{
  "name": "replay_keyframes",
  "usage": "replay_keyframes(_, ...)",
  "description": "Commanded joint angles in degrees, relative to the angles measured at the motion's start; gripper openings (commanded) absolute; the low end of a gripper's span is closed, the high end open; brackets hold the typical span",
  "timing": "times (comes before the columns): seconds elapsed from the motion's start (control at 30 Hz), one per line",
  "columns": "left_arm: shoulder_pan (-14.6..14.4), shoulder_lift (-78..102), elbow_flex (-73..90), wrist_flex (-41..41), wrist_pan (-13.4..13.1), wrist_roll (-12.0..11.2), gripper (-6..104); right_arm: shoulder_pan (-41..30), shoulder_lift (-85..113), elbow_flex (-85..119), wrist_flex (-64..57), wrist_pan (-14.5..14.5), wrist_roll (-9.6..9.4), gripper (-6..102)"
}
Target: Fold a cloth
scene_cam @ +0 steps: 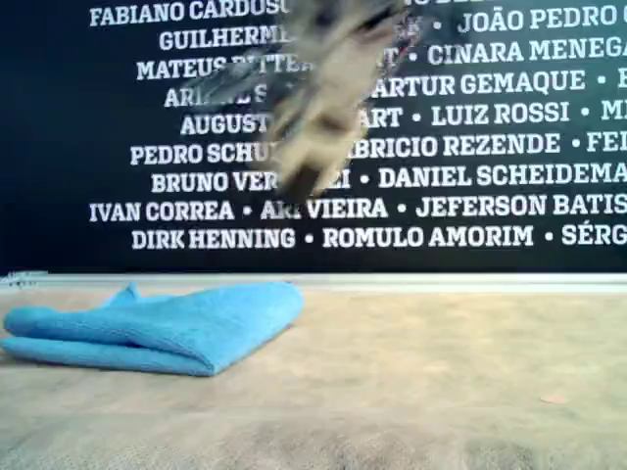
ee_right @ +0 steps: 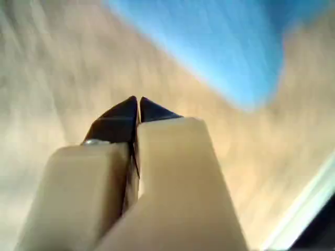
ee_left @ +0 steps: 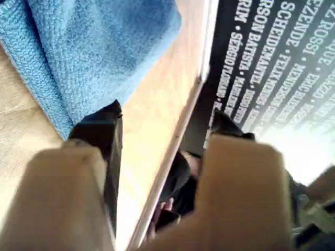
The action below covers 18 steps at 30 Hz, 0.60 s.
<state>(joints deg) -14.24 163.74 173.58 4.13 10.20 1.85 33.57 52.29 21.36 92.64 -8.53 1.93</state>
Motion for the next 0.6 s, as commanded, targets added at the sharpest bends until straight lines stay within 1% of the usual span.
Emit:
replay_keyframes(0.0, 1.2, 1.3, -1.0, -0.4, -0.4, 0.3, 60, -8.3, 19.2, 7.8, 0.2, 0.3, 0.62, 1)
replay_keyframes(0.1, 1.2, 1.3, -1.0, -0.4, -0.4, 0.3, 60, -17.0, 30.2, 21.4, 0.0, -0.5, 0.53, 1)
replay_keyframes(0.2, 1.1, 1.3, -1.0, -0.4, -0.4, 0.3, 60, -24.3, 39.9, 34.4, -2.9, -0.6, 0.35, 1)
replay_keyframes(0.23, 1.1, 1.3, -1.0, -0.4, -0.4, 0.3, 60, -26.5, 42.8, 38.6, -5.0, -0.6, -0.09, 1)
replay_keyframes(0.27, 1.1, 1.3, -1.0, -0.4, -0.4, 0.3, 60, -28.0, 45.8, 42.5, -7.3, -0.6, -0.97, 1)
replay_keyframes(0.33, 1.1, 1.3, -1.0, -0.4, -0.4, 0.3, 60, -30.1, 52.6, 50.7, -13.2, -0.6, -3.43, 1)
replay_keyframes(0.4, 1.1, 1.3, -1.0, -0.4, -0.4, 0.3, 61, -30.8, 60.2, 60.4, -19.7, -0.6, -5.27, 1)
replay_keyframes(0.43, 1.1, 1.3, -1.0, -0.4, -0.4, 0.3, 61, -30.8, 64.2, 65.7, -22.9, -0.4, -5.62, 1)
replay_keyframes(0.47, 1.1, 1.3, -1.0, -0.4, -0.4, 0.3, 61, -30.8, 68.1, 71.5, -26.6, 0.1, -5.71, 1)
replay_keyframes(0.57, 1.1, 1.3, -1.0, -0.4, -0.4, 0.3, 61, -31.5, 78.9, 88.2, -38.3, 0.3, -5.8, 1)
